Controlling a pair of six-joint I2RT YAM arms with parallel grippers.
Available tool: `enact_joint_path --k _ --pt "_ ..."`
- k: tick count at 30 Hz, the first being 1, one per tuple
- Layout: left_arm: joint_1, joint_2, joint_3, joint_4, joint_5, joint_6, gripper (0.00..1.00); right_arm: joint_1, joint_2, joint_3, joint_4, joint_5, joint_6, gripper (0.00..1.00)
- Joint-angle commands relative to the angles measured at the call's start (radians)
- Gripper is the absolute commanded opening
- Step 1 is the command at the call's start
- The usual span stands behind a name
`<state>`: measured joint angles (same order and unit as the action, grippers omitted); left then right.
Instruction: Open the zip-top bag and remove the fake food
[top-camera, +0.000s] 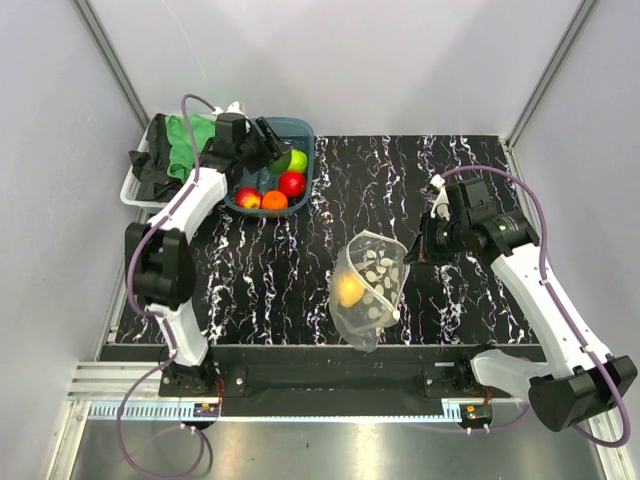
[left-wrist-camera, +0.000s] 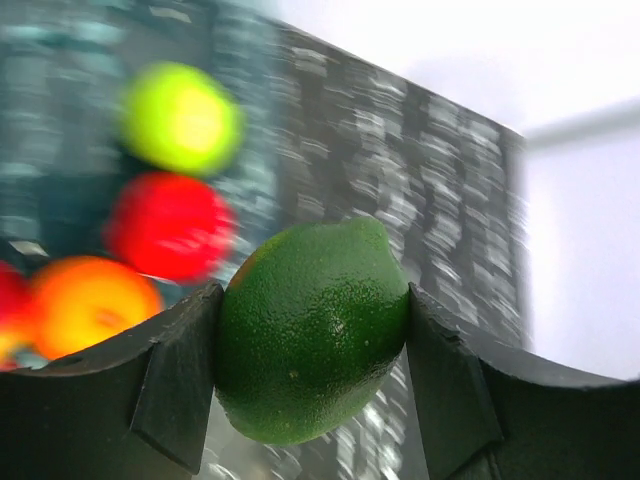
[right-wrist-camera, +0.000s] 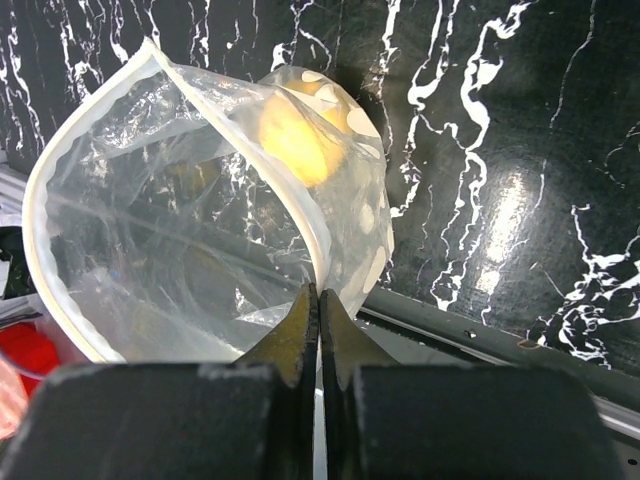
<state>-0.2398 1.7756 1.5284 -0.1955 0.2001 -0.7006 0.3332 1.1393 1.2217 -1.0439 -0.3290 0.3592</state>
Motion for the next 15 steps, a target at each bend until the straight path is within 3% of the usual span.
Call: enact_joint_path --k 1,5,6,11,15 --pt "0.028 0.149 0.146 -0.065 -0.174 0.082 0.00 -0.003 -0.032 0.033 -0.013 0.041 -0.009 0.00" --pt "0.063 0.261 0.245 -0.088 -0.270 0.127 0.07 -0.003 -0.045 0.038 -0.021 0.025 -0.012 0.00" --pt "0.071 0.278 0.271 -0.088 -0.286 0.138 0.13 -0.003 -0.049 0.039 -0.030 0.024 -0.016 0.00" --pt "0.114 0.404 0.332 -0.097 -0.285 0.158 0.19 -0.003 -0.073 0.052 -0.057 0.002 -0.035 0.00" --pt "0.122 0.441 0.335 -0.099 -0.300 0.158 0.35 -0.003 -0.069 0.068 -0.070 -0.011 -0.042 0.00"
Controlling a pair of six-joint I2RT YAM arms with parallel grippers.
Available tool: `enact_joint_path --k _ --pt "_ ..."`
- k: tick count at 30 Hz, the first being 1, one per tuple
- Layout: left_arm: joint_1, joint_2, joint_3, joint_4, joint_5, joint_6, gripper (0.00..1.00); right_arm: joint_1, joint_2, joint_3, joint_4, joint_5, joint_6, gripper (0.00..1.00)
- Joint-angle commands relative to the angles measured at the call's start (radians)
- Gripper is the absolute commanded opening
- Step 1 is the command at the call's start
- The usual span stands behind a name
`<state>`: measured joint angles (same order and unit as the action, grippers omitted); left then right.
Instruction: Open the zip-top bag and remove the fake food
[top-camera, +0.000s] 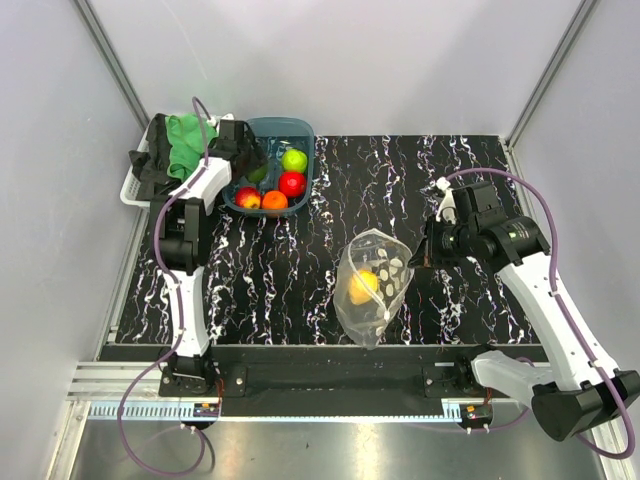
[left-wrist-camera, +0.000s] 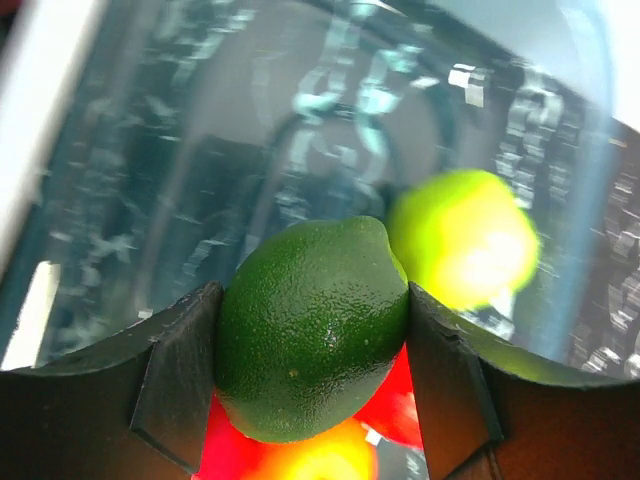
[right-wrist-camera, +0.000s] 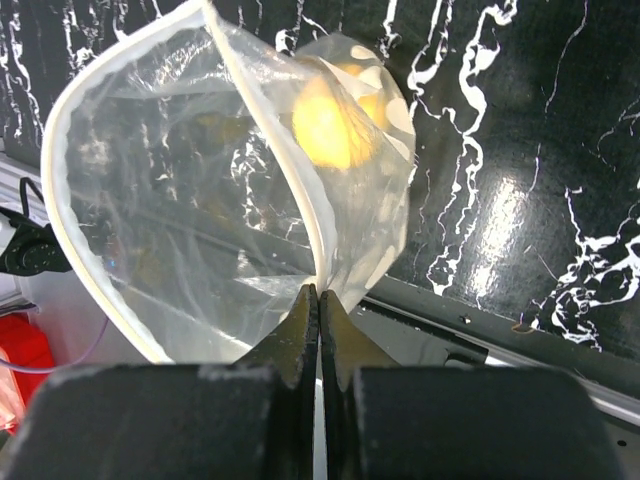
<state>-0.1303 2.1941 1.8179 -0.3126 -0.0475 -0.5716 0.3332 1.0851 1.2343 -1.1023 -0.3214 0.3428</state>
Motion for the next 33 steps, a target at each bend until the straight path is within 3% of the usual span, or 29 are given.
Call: enact_joint_path --k 1,4,7,10,15,20,25,28,33 --pt "0.012 0.029 0.053 0.018 -0.060 0.030 0.39 -0.003 -0.008 0.066 -0.014 -0.019 -0.027 0.00" --pt "0.012 0.058 0.079 0.018 -0.080 0.041 0.48 -0.003 -0.013 0.068 -0.014 -0.024 -0.024 0.00" --pt "0.012 0.079 0.118 0.004 -0.087 0.050 0.63 -0.003 -0.030 0.053 -0.016 -0.022 -0.011 0.00" --pt "0.012 0.079 0.129 -0.005 -0.086 0.058 0.85 -0.003 -0.051 0.031 -0.011 -0.024 0.002 0.00" --pt "0.012 0.041 0.141 -0.046 -0.103 0.102 0.96 -0.003 -0.063 0.021 0.007 -0.024 0.019 0.00" --pt "0.011 -0.121 0.065 -0.065 -0.062 0.127 0.94 -0.003 -0.083 0.017 0.006 -0.016 0.024 0.00" --pt "-0.029 -0.367 -0.162 -0.068 0.099 0.095 0.85 -0.003 -0.085 0.005 -0.016 -0.028 0.001 0.00" --pt "-0.126 -0.551 -0.317 -0.077 0.179 0.088 0.79 -0.002 -0.087 -0.007 -0.005 -0.041 -0.005 0.00" --pt "-0.446 -0.836 -0.471 -0.101 0.175 0.016 0.72 -0.003 -0.059 -0.013 0.005 -0.096 -0.030 0.00"
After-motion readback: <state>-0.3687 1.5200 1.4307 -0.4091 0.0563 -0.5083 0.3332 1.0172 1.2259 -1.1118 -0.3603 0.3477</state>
